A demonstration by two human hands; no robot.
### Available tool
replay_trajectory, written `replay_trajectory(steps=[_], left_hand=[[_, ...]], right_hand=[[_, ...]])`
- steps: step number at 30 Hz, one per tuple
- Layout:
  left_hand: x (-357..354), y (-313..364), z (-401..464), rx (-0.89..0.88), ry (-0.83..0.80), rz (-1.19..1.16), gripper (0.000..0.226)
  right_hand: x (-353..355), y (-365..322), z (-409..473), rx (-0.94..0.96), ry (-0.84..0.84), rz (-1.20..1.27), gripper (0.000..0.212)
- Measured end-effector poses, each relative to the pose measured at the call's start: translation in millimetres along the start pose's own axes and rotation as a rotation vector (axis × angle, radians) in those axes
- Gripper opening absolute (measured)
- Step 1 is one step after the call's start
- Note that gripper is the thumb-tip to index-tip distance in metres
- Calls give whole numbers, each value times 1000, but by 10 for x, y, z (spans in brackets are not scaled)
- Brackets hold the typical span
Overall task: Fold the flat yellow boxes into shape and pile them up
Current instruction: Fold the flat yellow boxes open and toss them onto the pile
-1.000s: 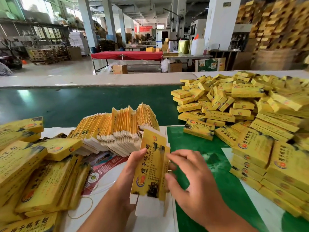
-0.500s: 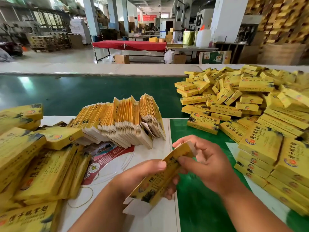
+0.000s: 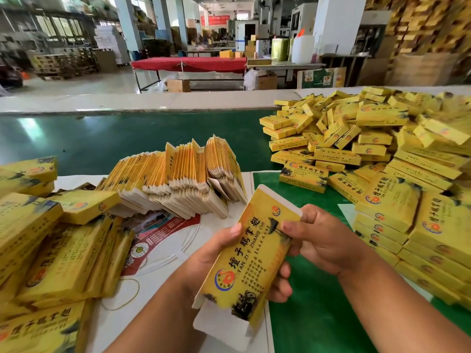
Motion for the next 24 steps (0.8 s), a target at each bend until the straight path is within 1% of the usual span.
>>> replay_trajectory(steps=[1, 2, 3, 4, 5, 7, 9, 10, 11, 13, 15, 17, 19, 21, 22, 24], left_hand=[[-121, -52, 134, 57, -194, -192, 45], [-200, -81, 45, 122, -235, -321, 53], [-215, -130, -28, 180, -246, -385, 61], [-205, -139, -36, 164, -255, -420, 65], [-150, -140, -15, 109, -189, -394, 66], [32, -166, 23, 51, 2, -354, 63], [166, -141, 33, -7, 148, -319, 49], [204, -129, 32, -29, 187, -296, 43], [222, -115, 22, -35, 220, -268, 39], [247, -110, 20, -30, 281, -208, 32], [280, -124, 24, -43, 331, -138, 24], [330, -118, 22, -72, 390, 7, 23], [343, -112, 26, -92, 420, 139, 24], [328, -119, 33, -110, 440, 228, 25], [315, -110, 32, -126, 456, 258, 25], [341, -62, 11, -148, 528, 336, 30]], right_hand=[[-1, -8, -5, 7, -6, 32, 51], [-14, -10, -5, 21, -31, 75, 46], [-38, -27, -5, 29, -20, 102, 41], [-28, -35, -1, 39, 40, 104, 38], [0, -29, 4, 50, 124, 82, 37], [41, 0, 14, 65, 286, 3, 42], [13, 59, 13, 43, 359, -118, 43], [-7, 94, 14, 36, 370, -194, 41], [-17, 118, 12, 33, 381, -255, 36], [-3, 147, 11, 37, 412, -280, 27], [32, 157, 14, 38, 445, -246, 25], [54, 148, -3, 66, 515, -261, 25], [40, 147, -24, 105, 601, -335, 33], [-17, 148, -32, 146, 668, -449, 49], [-50, 133, -41, 166, 701, -504, 52], [-99, 103, -55, 201, 742, -550, 50]])
Point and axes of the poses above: each hand's wrist, its own z-axis towards the middle knuckle, its own x-axis out of the back of the hand, y = z × x, the point moved 7 cm from there along z, towards the middle knuckle, and after that the axes turned 10 degrees about -x, right-handed, at the moved point
